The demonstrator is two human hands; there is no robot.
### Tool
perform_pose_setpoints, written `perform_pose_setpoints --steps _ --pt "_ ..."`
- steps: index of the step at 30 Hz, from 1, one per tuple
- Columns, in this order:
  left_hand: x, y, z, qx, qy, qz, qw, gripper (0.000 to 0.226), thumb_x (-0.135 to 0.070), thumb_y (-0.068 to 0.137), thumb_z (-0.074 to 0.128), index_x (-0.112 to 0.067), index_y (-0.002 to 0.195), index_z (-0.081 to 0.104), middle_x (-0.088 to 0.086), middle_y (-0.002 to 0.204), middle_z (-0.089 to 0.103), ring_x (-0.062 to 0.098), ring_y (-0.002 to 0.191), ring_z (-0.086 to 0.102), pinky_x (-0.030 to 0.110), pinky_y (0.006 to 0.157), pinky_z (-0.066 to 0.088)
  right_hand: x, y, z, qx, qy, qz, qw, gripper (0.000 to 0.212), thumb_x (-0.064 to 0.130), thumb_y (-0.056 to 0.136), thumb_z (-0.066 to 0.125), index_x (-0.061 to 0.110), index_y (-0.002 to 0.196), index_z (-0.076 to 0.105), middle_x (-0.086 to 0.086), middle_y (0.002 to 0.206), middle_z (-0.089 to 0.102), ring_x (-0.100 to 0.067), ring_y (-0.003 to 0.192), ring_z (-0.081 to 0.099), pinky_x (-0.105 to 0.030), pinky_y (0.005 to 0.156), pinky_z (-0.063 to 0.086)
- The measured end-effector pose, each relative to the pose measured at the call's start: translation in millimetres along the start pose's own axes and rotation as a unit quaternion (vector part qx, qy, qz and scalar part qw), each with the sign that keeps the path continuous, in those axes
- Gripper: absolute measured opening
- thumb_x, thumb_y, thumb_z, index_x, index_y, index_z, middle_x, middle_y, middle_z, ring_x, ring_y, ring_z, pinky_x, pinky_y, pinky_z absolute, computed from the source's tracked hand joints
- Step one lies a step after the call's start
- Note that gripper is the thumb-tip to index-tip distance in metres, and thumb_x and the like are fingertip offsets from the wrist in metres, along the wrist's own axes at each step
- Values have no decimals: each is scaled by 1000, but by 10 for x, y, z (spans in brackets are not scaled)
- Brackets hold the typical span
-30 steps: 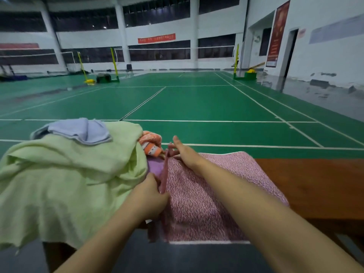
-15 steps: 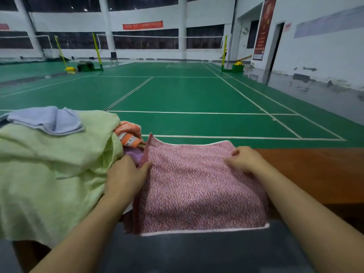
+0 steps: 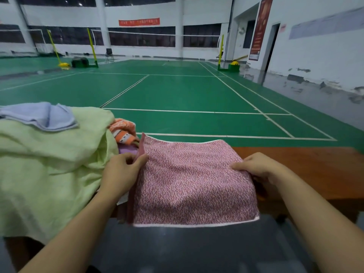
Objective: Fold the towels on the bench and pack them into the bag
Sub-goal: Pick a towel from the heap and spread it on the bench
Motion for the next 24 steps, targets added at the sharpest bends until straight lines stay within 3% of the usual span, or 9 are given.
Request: perform_pose_setpoints --steps 4,8,11,13,15,17,19,22,24 --pt "-201 -79 -28 -16 -166 4 986 24 -39 92 70 -19 80 75 -10 73 73 -1 68 57 23 67 45 0 -84 -45 -28 193 -61 979 46 46 69 85 8 95 81 -6 94 78 -30 98 70 -50 102 49" --pt "-383 -14 -79 -63 -293 -13 954 14 -32 96 68 -20 98 75 -21 82 73 -14 76 61 5 73 46 -23 -143 -240 -100 406 -121 900 64 40 60 86 6 113 75 -6 114 75 -24 113 68 -48 109 47" --pt "-499 175 -68 -84 -346 -29 934 30 -39 94 69 -16 111 75 -10 110 73 -4 103 64 21 101 49 34 -273 -444 -131 492 -160 846 61 39 69 82 2 117 72 -8 115 75 -20 110 68 -37 103 52" --pt "-562 304 -1 -76 -371 -49 924 26 -47 92 69 -24 104 76 -10 110 74 7 108 65 35 104 49 91 -331 -507 -134 511 -187 828 57 43 70 80 3 110 73 -5 104 77 -18 100 70 -30 86 57" --pt "-614 379 32 -85 -355 -35 930 22 -49 94 66 -29 91 74 -14 91 75 1 91 65 33 93 50 142 -365 -528 -153 488 -215 832 58 55 64 83 12 102 75 2 96 77 -15 94 68 -28 78 54" --pt "-681 386 38 -94 -305 14 947 26 -49 97 61 -26 92 72 -10 88 74 0 82 63 30 84 48 128 -385 -553 -174 452 -242 841 63 60 59 88 19 106 74 3 103 75 -14 99 68 -32 86 53" --pt "-700 373 59 -81 -242 63 965 25 -48 100 58 -26 102 68 -6 96 72 3 87 64 29 84 50 110 -404 -568 -170 414 -262 855 66 47 68 86 20 124 65 0 117 72 -19 110 68 -37 95 54" --pt "-676 403 104 -36 -157 110 981 26 -46 99 58 -28 117 62 -6 105 71 11 100 67 40 93 54 109 -401 -595 -170 345 -263 885 61 30 83 77 21 138 52 1 124 68 -18 114 67 -44 100 54" --pt "-693 406 121 -16 -143 103 984 29 -46 101 55 -28 124 59 -6 111 70 15 103 66 40 92 52 100 -368 -619 -179 300 -253 902 61 38 86 76 23 139 49 1 127 66 -17 114 66 -49 102 52"
Point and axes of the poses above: each hand's wrist, its own y-axis towards the middle knuckle, its own z-axis out of the palm, x = y × z, the point moved 6 cm from there along y, towards the middle knuckle
